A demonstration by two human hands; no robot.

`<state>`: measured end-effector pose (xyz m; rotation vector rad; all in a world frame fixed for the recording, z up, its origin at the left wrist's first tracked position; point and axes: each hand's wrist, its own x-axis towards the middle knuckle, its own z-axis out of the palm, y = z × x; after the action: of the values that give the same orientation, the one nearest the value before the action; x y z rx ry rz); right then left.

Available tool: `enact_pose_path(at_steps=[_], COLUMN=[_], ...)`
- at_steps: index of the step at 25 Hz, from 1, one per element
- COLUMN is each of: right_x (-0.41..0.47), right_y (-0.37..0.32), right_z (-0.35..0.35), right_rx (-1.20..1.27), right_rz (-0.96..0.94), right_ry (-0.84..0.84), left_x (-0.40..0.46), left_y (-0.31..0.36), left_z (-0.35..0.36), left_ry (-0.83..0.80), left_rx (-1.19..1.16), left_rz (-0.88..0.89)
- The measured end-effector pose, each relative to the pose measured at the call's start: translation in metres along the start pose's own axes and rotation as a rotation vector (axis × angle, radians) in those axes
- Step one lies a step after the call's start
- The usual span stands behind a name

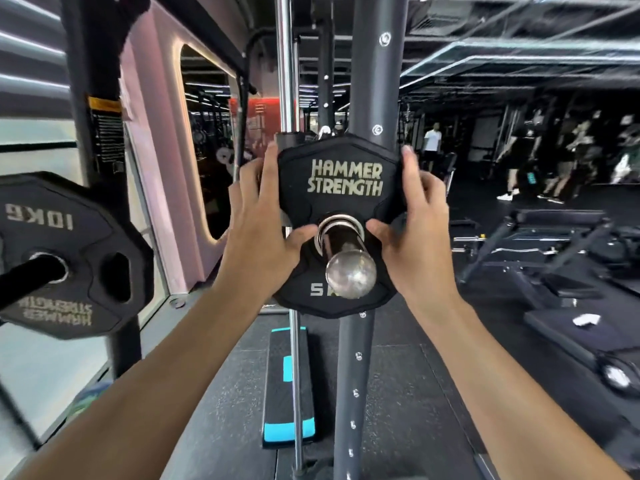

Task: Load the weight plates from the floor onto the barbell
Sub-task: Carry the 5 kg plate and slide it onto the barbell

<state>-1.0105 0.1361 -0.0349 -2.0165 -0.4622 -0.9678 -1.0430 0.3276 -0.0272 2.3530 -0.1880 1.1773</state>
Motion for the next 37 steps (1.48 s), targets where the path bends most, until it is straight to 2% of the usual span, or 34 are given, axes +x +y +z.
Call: enact_pose_path(at_steps=[3,5,8,11,16,25,31,35,37], right_x=[0.015,0.025,0.038,0.053,0.079,0.103,0.103,0.105,0.100], right_y=[-0.001,-0.001,0.000,0.007,0.032,0.052,0.047,0.037,0.031], right_z=[0.012,0.015,0.024,0.040,0.071,0.092,0.088,0.065,0.053], right_rx=[-0.172,-0.231,-0.369,-0.505,-0.591,-0.559,-0.520,-0.341,-0.212], right_rz=[-0.044,-0.044,-0.029,-0.082,-0.135,-0.126,-0.115,-0.090,-0.096], right_ry=[-0.078,-0.146,-0.239,-0.215,-0.179,-0.207,-0.244,-0.356,-0.327], left_x=[0.020,0.028,0.037,0.045,0.063,0.086,0.090,0.092,0.082], left_y=[-0.001,-0.002,-0.015,-0.026,-0.037,-0.051,-0.050,-0.032,-0.022], left_z=[0.007,0.013,0.025,0.043,0.070,0.096,0.079,0.053,0.039], left_ry=[-0.061,-0.152,-0.169,-0.115,-0.061,-0.072,-0.195,-0.286,-0.280], left_rx=[0.231,0.347,0.439,0.477,0.535,0.537,0.461,0.404,0.413], left_rz=[0.185,0.228,0.200,0.162,0.089,0.029,0.009,-0.035,-0.039])
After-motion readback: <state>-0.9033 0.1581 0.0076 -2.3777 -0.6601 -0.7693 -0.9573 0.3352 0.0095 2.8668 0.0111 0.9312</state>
